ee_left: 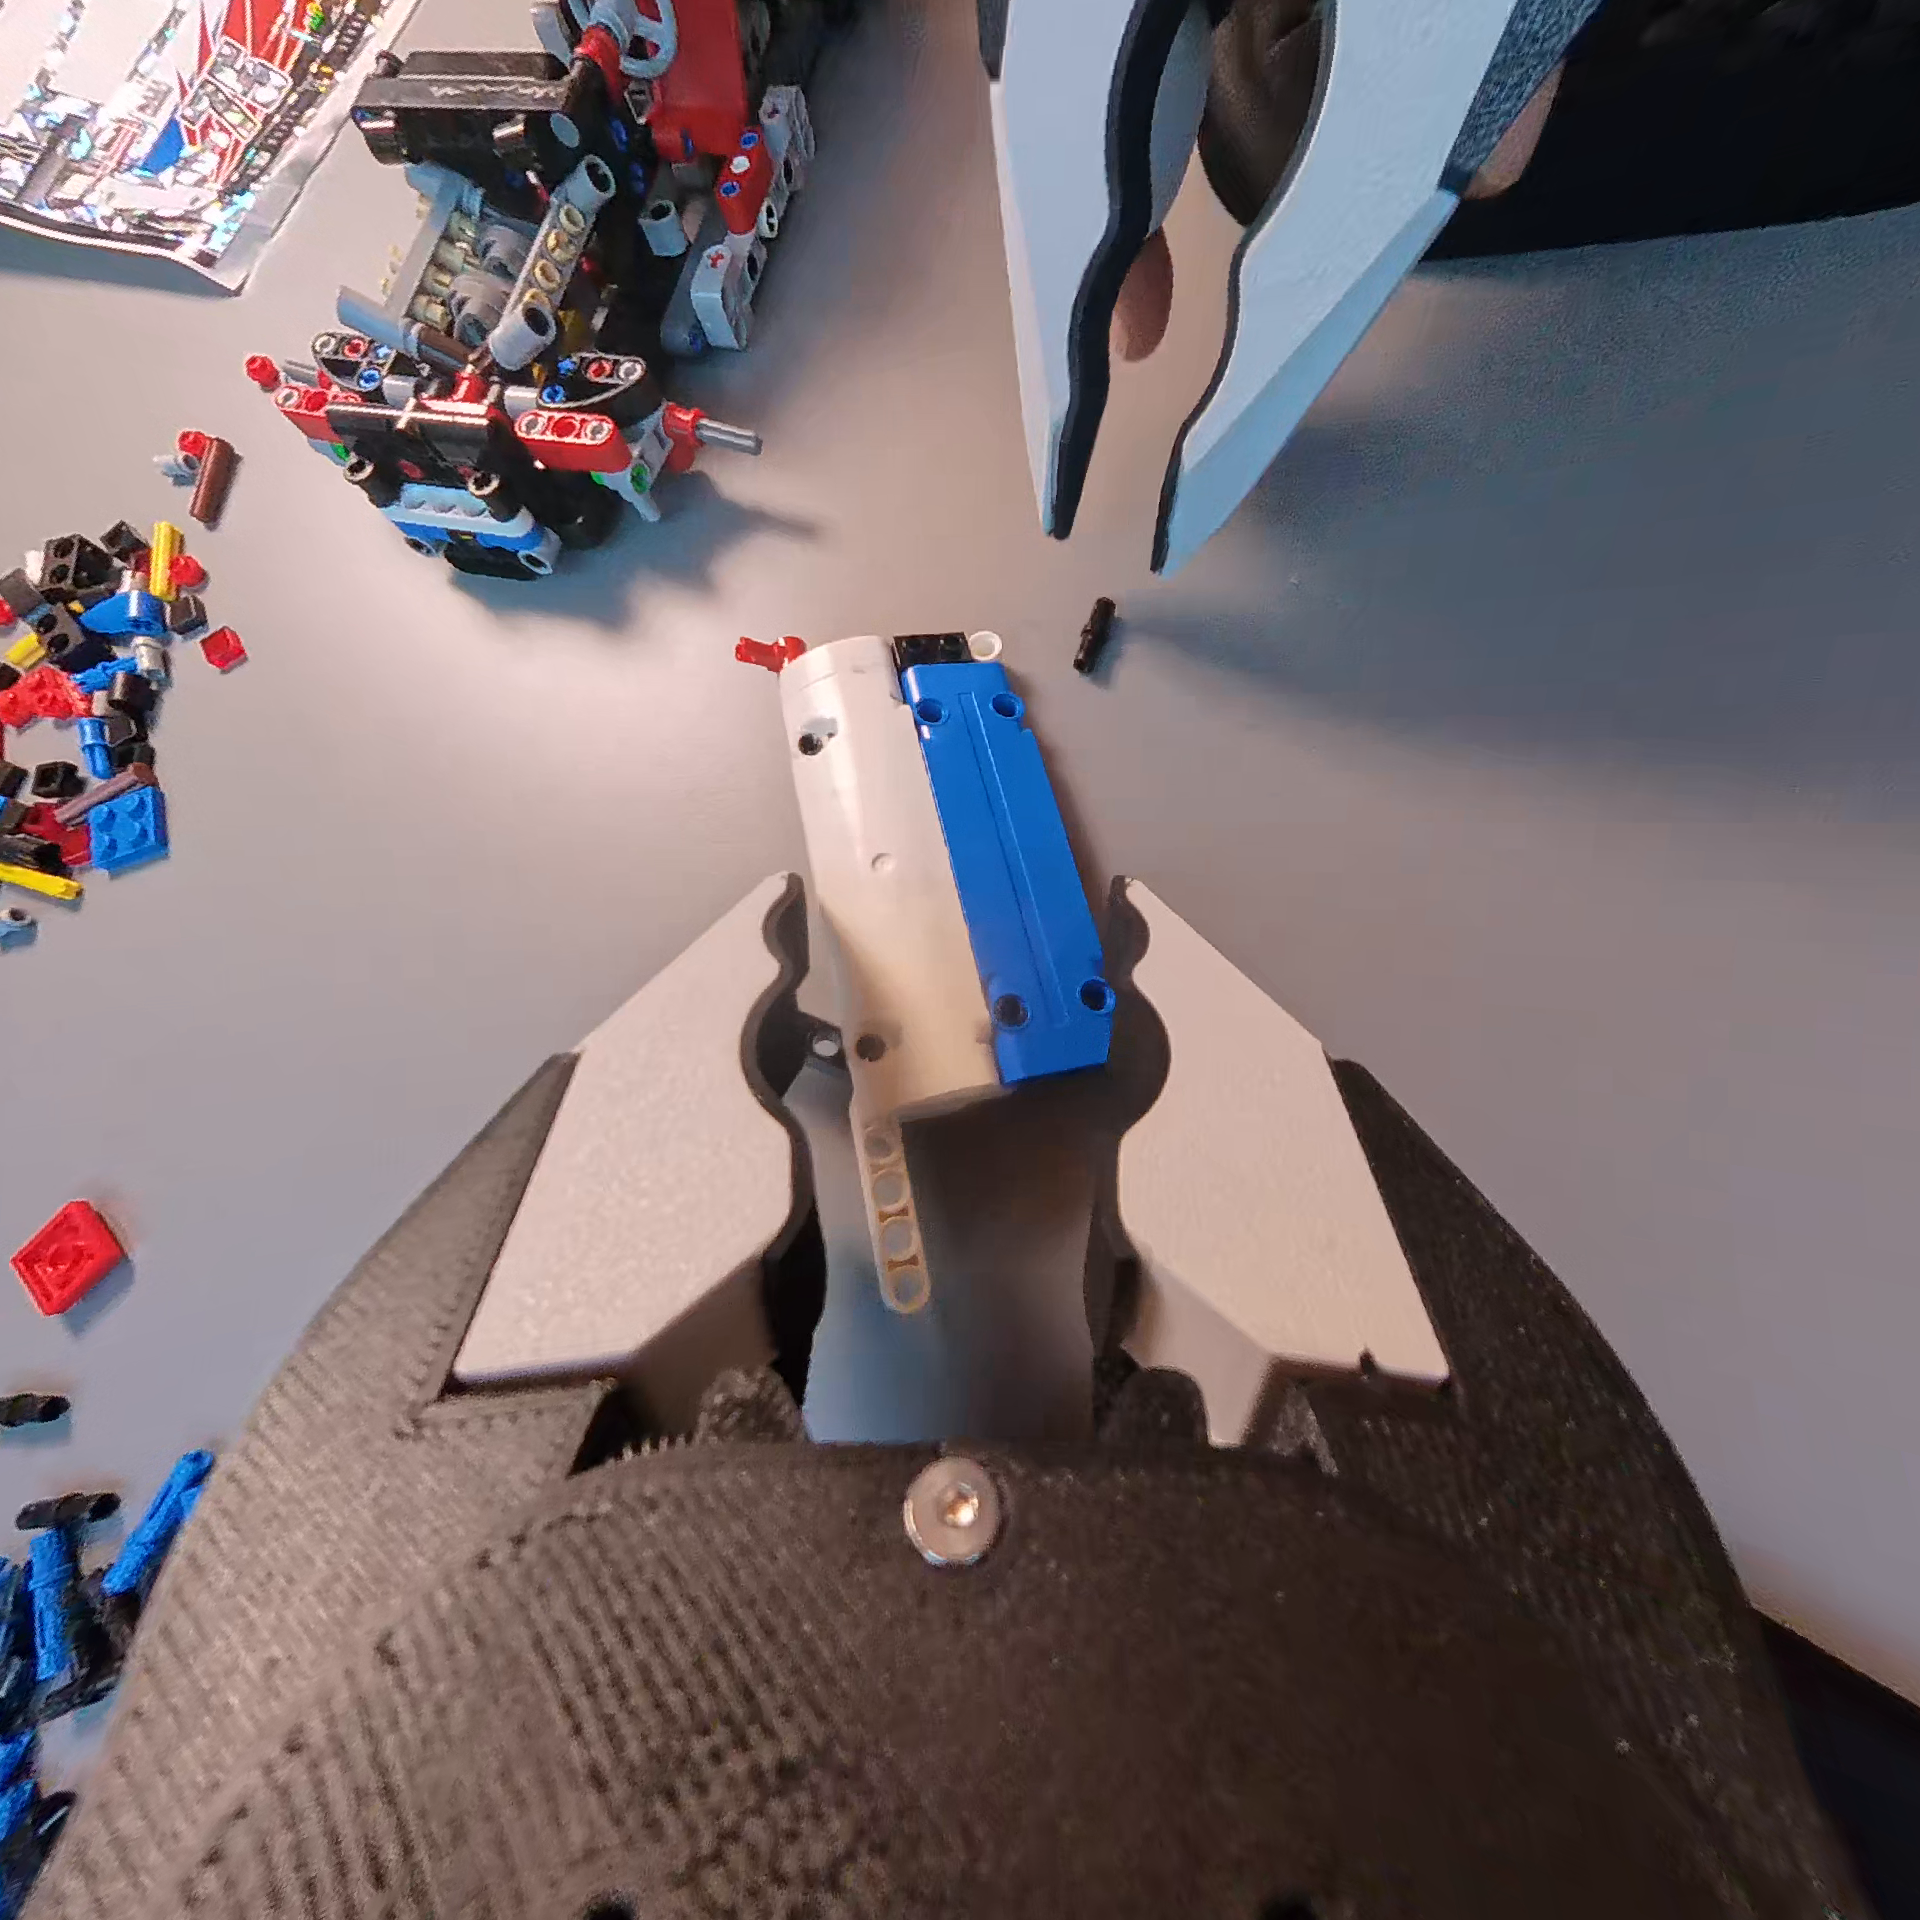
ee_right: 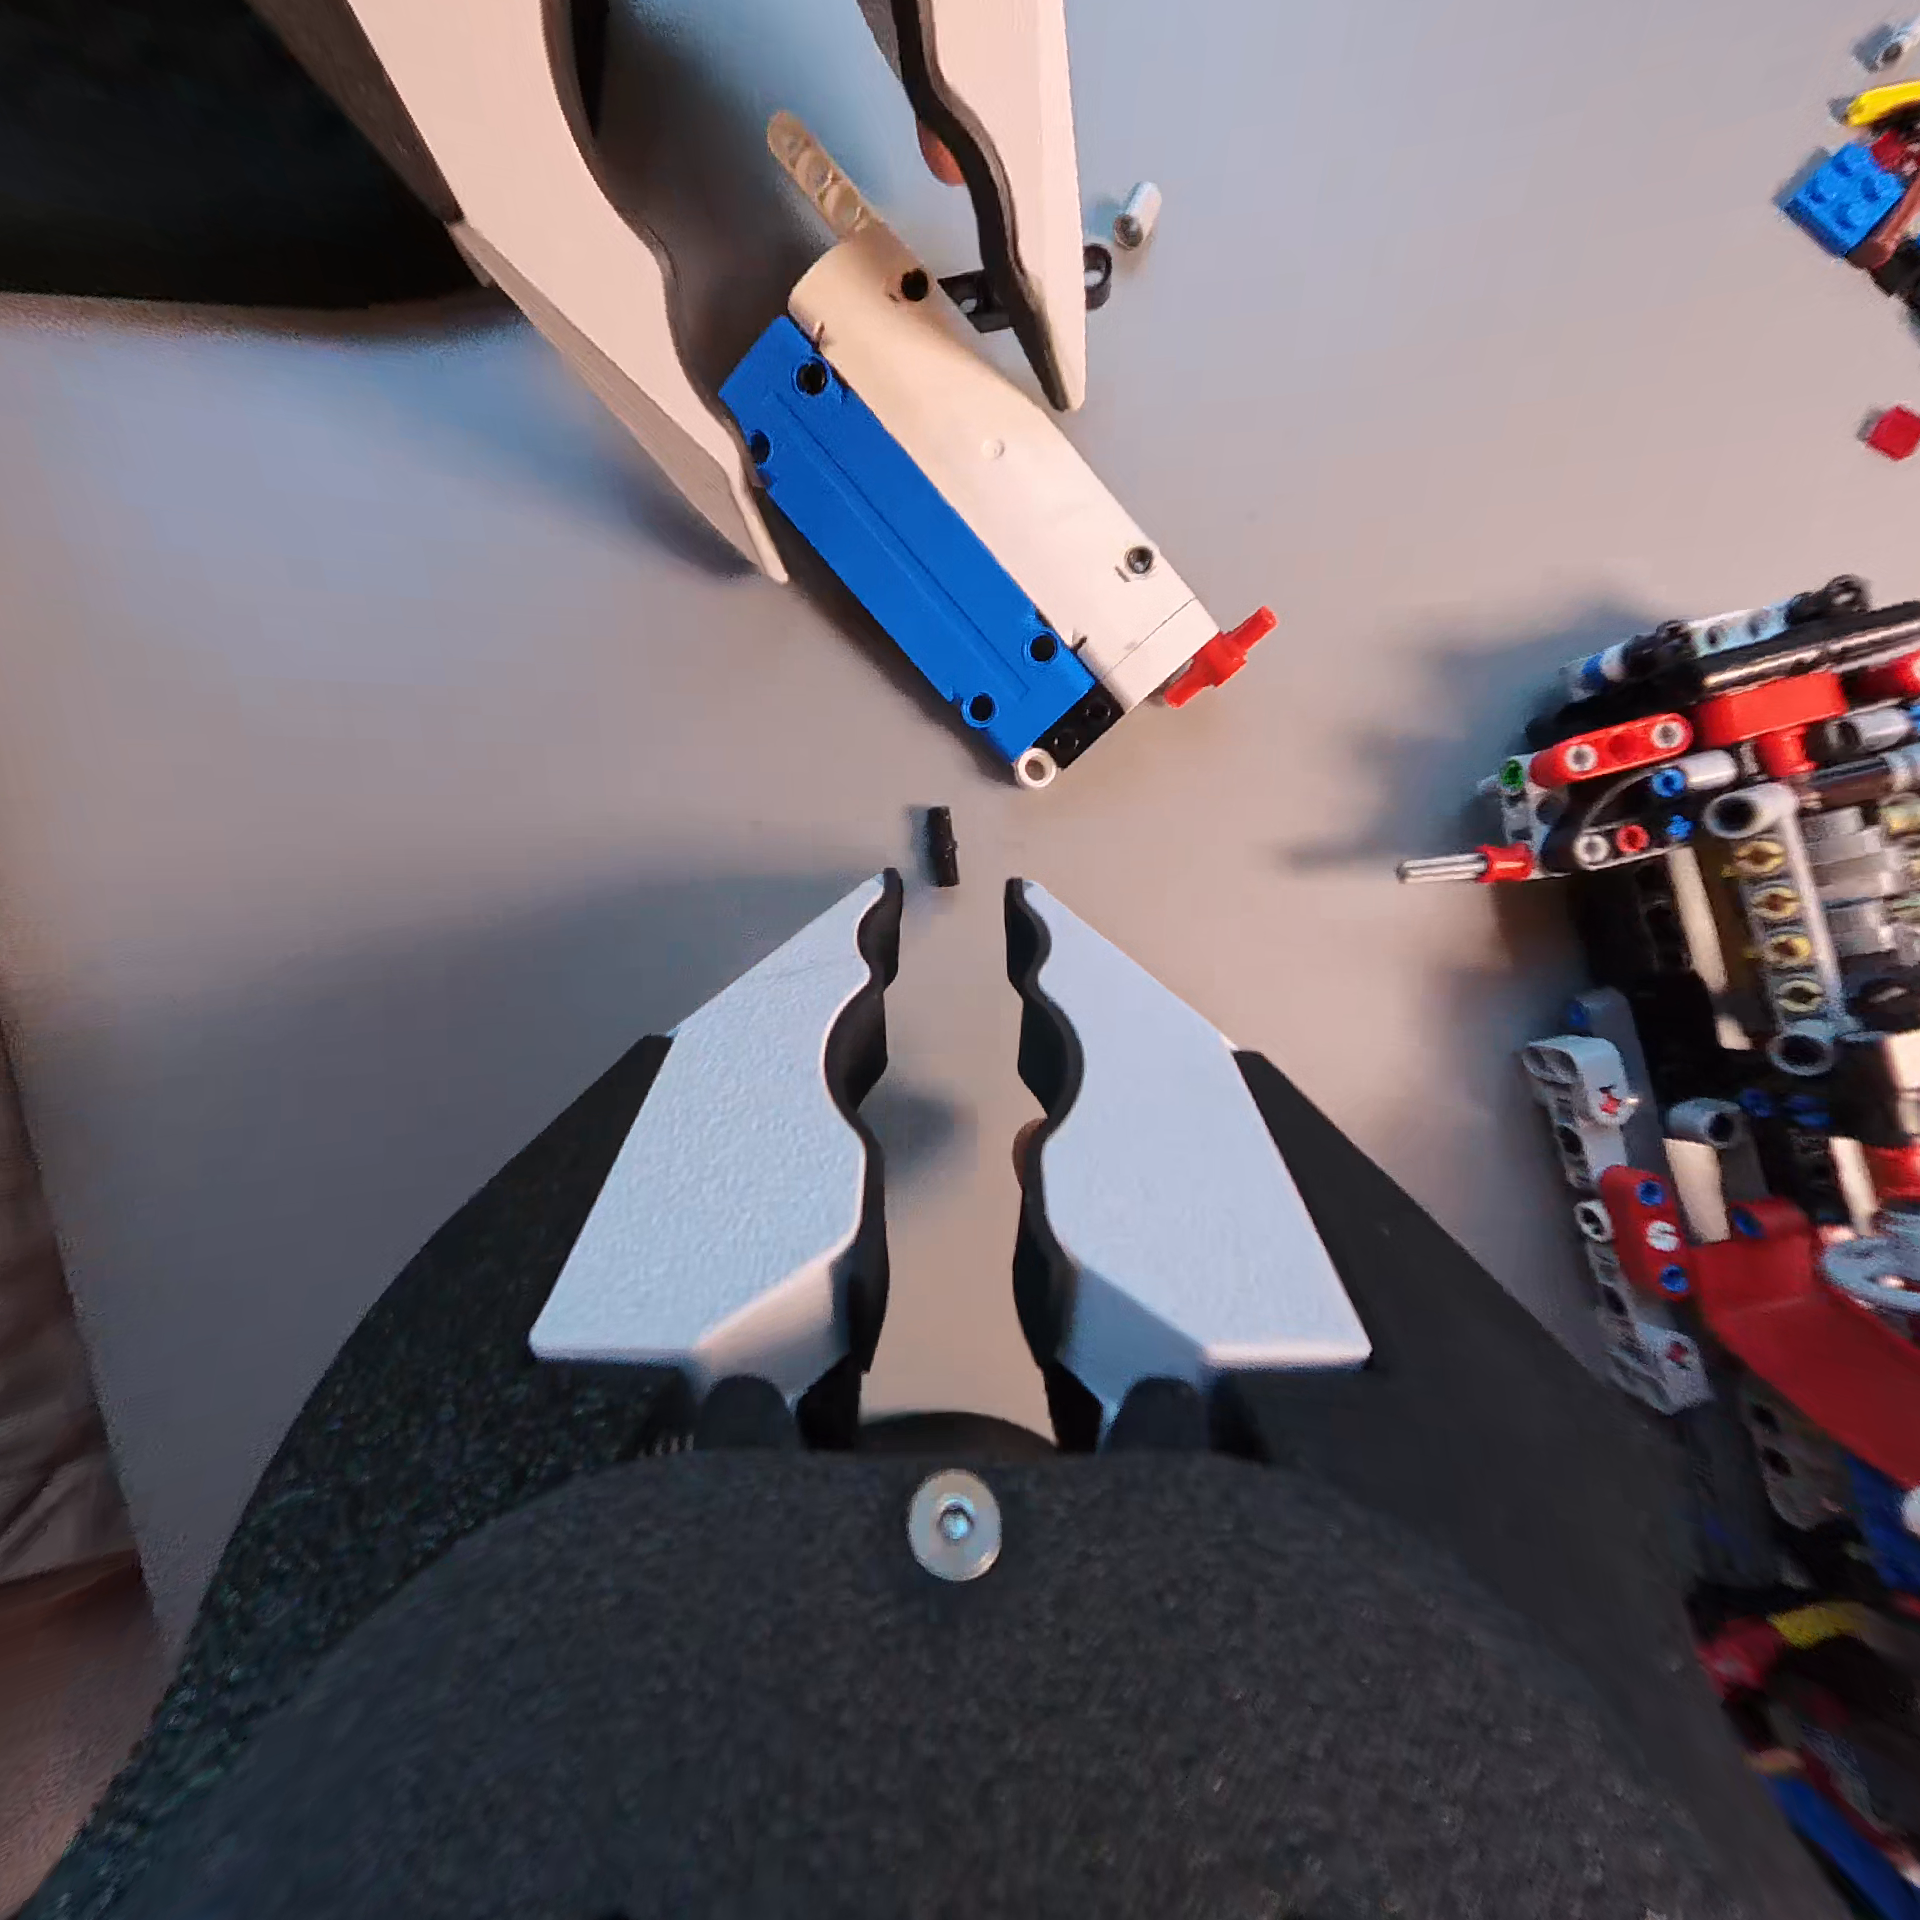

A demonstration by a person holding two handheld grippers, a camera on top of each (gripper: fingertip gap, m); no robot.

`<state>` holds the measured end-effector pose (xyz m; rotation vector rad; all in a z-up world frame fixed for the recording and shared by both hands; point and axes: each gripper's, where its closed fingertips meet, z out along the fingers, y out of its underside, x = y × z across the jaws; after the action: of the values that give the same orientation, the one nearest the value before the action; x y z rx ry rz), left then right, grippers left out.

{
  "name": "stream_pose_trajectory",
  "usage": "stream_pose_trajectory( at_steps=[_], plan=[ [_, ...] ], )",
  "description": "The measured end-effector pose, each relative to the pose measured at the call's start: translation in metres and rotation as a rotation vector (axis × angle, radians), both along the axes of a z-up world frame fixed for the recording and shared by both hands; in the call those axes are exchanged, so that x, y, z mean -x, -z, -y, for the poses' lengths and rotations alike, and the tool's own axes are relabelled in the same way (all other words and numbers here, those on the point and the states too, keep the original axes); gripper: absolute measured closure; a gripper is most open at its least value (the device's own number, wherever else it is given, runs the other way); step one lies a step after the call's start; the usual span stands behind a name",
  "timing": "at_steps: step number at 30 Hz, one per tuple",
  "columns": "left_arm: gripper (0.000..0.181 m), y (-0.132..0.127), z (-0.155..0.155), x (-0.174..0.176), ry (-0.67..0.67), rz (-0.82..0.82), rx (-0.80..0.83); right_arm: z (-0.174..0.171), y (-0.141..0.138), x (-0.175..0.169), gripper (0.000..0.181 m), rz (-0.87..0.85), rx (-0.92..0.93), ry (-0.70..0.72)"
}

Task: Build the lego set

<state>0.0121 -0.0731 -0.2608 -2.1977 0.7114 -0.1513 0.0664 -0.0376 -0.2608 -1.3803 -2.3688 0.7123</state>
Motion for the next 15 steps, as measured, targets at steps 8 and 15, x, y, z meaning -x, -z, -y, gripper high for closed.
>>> stream_pose_trajectory(
  at_steps=[8, 15],
  plan=[
    [0.139, -0.02, -0.002, -0.015, 0.051, 0.074, -0.082, 0.007, 0.012, 0.007, 0.179, -0.047, -0.002, -0.055],
    [0.159, -0.035, 0.004, -0.049, 0.201, 0.061, -0.2, 0.041, -0.031, 0.007, 0.179, -0.194, 0.035, -0.216]
  ],
)
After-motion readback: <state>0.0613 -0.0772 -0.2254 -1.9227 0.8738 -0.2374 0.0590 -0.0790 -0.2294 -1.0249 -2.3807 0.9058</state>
